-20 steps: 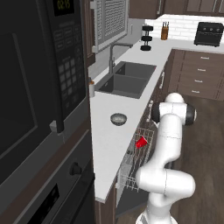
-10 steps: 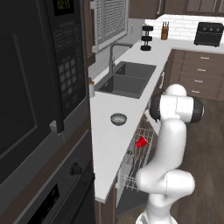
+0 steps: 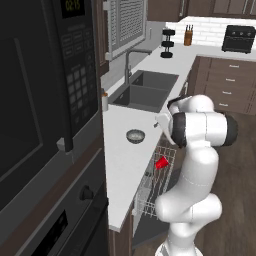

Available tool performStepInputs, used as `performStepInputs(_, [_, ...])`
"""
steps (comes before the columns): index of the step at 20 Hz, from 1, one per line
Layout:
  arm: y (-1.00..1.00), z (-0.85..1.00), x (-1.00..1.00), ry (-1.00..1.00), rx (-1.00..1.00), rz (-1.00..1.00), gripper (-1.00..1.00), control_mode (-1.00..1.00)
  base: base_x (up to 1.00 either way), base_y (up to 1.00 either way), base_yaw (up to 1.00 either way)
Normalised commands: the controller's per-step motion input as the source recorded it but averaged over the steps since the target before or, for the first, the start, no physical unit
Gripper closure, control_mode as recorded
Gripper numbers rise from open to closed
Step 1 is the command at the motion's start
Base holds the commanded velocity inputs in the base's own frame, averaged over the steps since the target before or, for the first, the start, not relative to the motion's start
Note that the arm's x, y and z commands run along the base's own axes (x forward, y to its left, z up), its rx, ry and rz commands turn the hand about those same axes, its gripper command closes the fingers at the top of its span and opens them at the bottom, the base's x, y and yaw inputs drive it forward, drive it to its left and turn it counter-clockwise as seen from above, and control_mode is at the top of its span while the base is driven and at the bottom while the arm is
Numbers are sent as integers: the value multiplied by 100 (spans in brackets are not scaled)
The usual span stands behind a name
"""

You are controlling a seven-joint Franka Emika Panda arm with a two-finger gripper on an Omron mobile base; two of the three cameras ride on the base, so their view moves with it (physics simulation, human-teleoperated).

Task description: Pick up the cup and bowl from the counter, place them in the dishwasher, and close the dishwasher door.

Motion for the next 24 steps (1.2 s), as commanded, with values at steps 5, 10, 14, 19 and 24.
performStepInputs(5, [38,-1,0,14,-6,4,-100,-100,0,0,0])
performStepInputs(10, [34,-2,0,9,-9,4,-100,-100,0,0,0])
performStepInputs(14, [24,-4,0,2,-12,4,-100,-100,0,0,0])
performStepInputs(19, [3,-32,14,3,-20,0,-100,-100,0,0,0])
performStepInputs(24, [2,-30,28,5,-15,0,-100,-100,0,0,0])
